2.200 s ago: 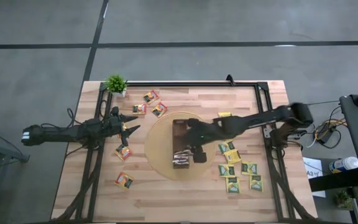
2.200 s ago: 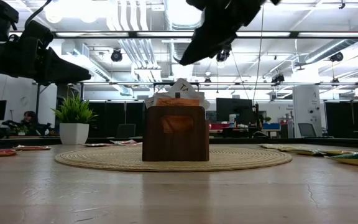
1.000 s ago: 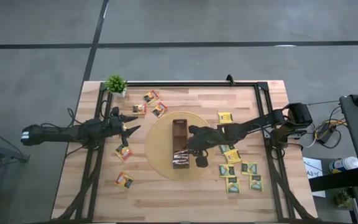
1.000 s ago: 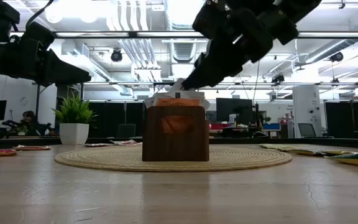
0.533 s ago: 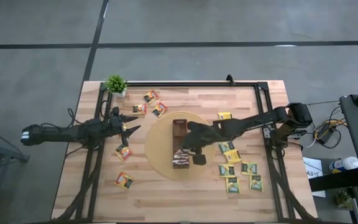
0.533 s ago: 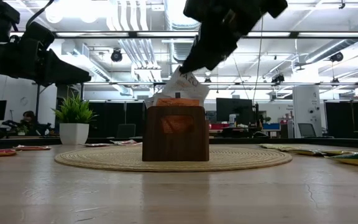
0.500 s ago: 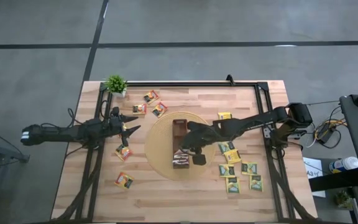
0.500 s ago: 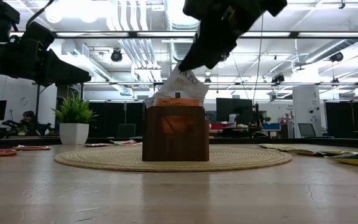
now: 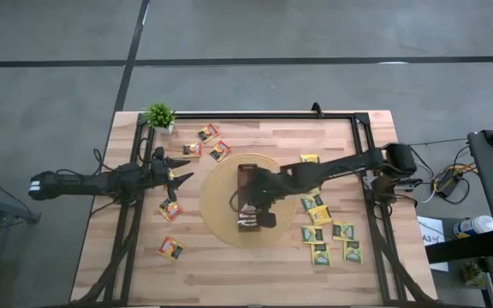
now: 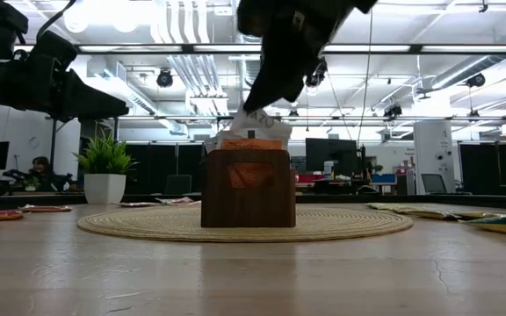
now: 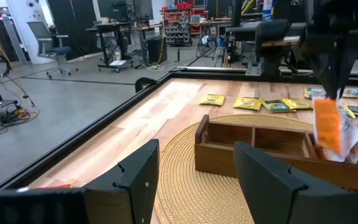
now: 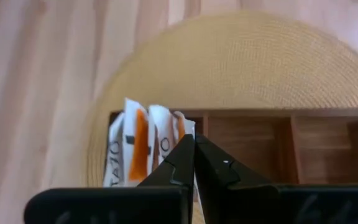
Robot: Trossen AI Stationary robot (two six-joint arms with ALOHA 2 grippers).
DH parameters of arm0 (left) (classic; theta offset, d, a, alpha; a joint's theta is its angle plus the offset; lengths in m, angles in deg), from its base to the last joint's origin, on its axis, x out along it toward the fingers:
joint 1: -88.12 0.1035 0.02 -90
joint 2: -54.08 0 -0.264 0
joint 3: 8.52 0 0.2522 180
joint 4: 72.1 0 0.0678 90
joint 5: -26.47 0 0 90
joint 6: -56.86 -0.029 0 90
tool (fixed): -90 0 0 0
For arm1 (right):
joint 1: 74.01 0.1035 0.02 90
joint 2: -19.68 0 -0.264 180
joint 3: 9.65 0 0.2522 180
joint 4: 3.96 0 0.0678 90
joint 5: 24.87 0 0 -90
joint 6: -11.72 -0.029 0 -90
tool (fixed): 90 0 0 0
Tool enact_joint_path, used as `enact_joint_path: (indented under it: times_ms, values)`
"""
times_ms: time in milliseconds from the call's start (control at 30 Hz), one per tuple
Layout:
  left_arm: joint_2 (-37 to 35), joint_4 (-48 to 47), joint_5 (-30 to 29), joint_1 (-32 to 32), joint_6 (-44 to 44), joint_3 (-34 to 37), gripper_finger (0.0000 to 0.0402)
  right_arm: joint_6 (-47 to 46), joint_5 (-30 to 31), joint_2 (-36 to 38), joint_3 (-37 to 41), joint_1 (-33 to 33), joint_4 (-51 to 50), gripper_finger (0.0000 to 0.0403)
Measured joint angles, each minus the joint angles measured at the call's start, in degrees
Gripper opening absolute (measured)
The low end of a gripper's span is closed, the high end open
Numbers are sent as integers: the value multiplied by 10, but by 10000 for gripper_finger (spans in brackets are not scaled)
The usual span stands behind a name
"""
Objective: Pick & Place Tea
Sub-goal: Put the white tea bag into the bottom section of the wooden organizer
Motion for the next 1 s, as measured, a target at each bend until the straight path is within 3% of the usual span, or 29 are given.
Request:
enact_joint_path:
  times_ms: [267, 433, 700, 1000]
  values:
    - [0, 0, 0, 0, 0, 0, 202, -16, 25, -96, -200, 0, -209, 8]
    - [0, 0, 0, 0, 0, 0, 202, -32, 25, -151, -298, 0, -278, 8]
    - [0, 0, 0, 0, 0, 0, 202, -40, 24, -231, -387, 0, -356, 8]
    - [1, 0, 0, 1, 0, 0, 202, -62, 53, -231, -447, 0, -423, 8]
